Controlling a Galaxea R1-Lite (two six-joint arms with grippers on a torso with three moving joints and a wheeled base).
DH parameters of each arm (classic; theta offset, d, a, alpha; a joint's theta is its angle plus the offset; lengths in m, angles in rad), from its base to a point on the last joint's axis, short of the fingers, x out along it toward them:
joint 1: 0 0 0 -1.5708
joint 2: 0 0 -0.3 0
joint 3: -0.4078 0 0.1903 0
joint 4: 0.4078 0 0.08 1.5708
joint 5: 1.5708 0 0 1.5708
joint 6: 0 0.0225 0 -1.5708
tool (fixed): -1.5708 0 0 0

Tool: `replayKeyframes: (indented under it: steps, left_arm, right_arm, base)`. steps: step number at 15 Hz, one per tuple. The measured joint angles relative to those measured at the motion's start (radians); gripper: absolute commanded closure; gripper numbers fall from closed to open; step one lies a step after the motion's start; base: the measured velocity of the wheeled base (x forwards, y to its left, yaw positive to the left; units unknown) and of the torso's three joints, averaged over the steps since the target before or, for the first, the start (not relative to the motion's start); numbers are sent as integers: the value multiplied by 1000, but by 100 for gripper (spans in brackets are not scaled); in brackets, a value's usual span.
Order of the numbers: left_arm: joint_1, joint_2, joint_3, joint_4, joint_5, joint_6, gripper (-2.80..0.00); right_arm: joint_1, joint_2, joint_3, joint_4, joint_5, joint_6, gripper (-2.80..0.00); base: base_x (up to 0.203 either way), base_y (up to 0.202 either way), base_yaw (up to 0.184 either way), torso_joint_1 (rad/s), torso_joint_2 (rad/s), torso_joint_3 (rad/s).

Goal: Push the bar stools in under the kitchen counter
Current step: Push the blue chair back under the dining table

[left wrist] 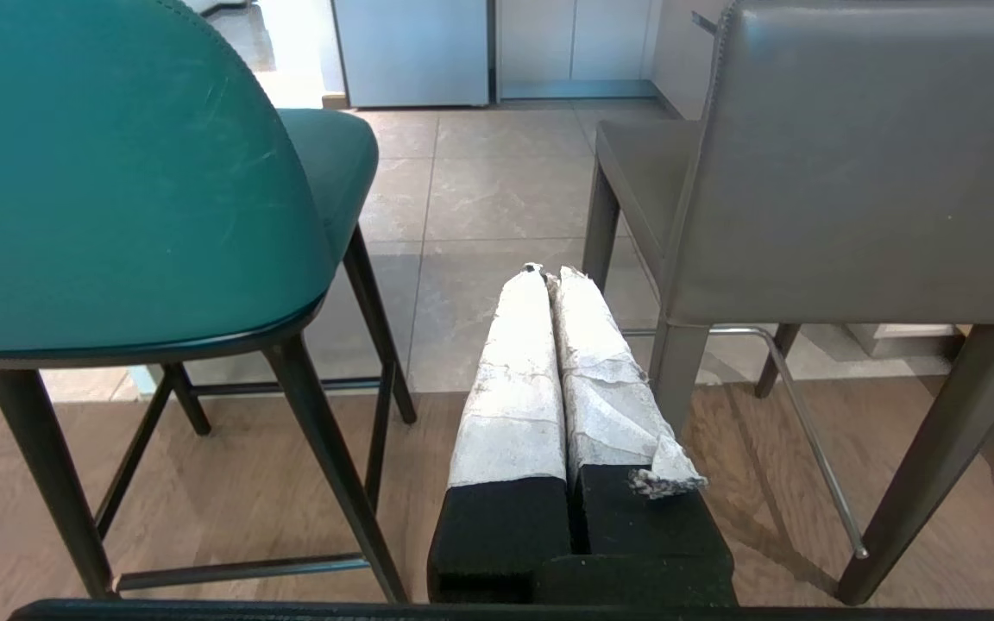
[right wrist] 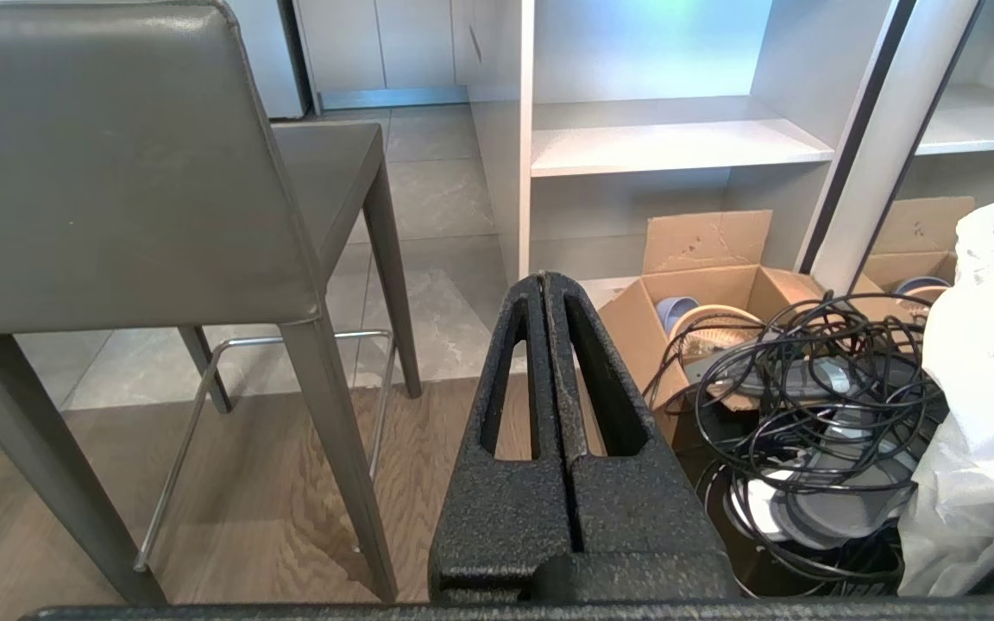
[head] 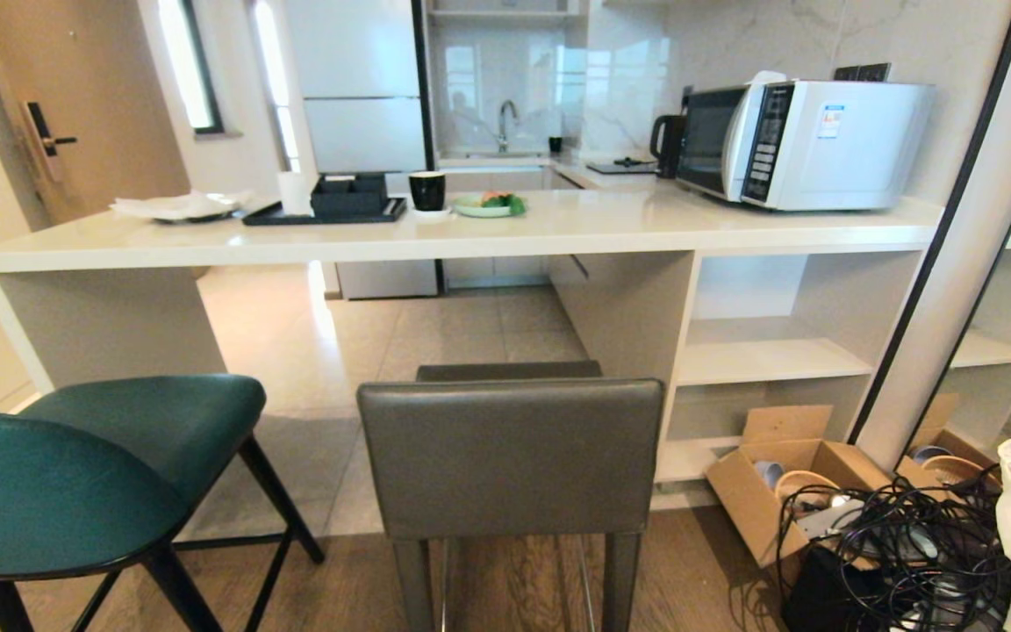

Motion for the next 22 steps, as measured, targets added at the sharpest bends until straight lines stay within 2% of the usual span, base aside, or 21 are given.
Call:
replayKeyframes:
  steps: [22]
  left_arm:
    - [0,0,0,0,0,0,0]
  right_arm:
    - [-1,0,0,0,1,-4,0]
  base:
    - [0,0,0,0,0,0]
